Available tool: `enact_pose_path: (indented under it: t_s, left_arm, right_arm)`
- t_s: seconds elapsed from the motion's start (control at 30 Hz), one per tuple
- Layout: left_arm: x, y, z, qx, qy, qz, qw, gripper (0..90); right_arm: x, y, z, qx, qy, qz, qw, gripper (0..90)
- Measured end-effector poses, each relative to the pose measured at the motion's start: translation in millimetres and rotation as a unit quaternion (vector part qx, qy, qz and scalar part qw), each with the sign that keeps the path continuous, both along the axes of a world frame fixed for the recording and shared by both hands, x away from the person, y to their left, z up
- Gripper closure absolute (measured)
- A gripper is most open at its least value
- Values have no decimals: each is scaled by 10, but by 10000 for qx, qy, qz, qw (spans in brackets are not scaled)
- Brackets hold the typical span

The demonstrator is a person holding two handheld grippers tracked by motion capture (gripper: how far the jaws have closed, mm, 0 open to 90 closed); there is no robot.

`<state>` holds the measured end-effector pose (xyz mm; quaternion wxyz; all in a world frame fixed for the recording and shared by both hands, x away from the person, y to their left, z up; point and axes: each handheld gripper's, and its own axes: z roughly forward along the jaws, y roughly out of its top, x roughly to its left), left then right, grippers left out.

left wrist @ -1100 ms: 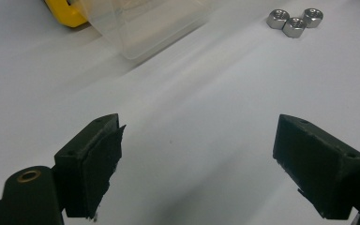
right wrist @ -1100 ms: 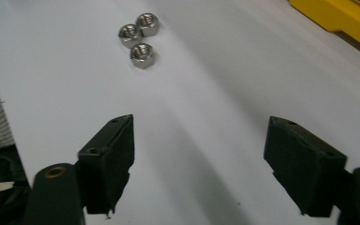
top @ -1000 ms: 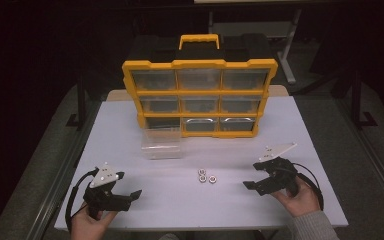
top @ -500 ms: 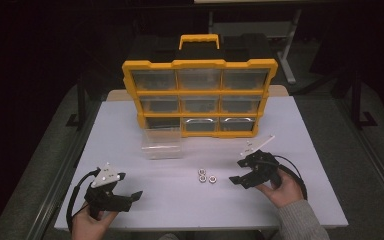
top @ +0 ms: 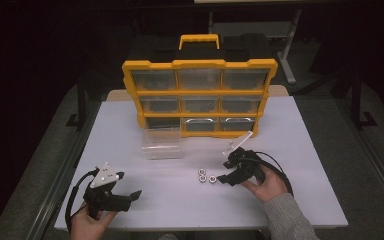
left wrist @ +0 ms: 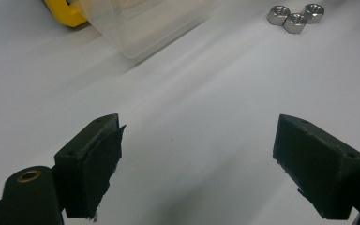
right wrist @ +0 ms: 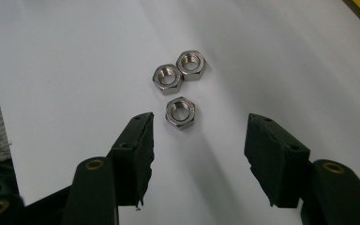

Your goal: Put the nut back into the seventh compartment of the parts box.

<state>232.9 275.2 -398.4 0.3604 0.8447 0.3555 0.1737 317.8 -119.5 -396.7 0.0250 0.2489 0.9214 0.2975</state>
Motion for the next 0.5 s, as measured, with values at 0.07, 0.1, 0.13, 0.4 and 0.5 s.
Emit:
enact_pose_path:
  t_s: [0.07, 0.1, 0.13, 0.4, 0.5]
  left_arm:
    - [-1, -8, -2, -4, -12, -5, 10000, 151]
    - [-2, -8, -1, -2, -22, -9, 10000, 151]
    - [-2, -7, 0, -6, -33, -12, 10000, 151]
    - [-3, 5, 4, 11, -37, 16, 10000, 153]
    - [1, -12, -8, 21, -3, 2, 10000, 153]
  right_arm:
    - [14, 46, -21, -47, 15, 42, 10000, 436]
    - [15, 72, -30, -82, -2, 71, 9999, 450]
    - [10, 96, -38, -99, -32, 128, 9999, 468]
    - [68, 261, -152, -290, 92, 295, 9991, 565]
    - [111, 301, -199, -332, 168, 299, 9989, 579]
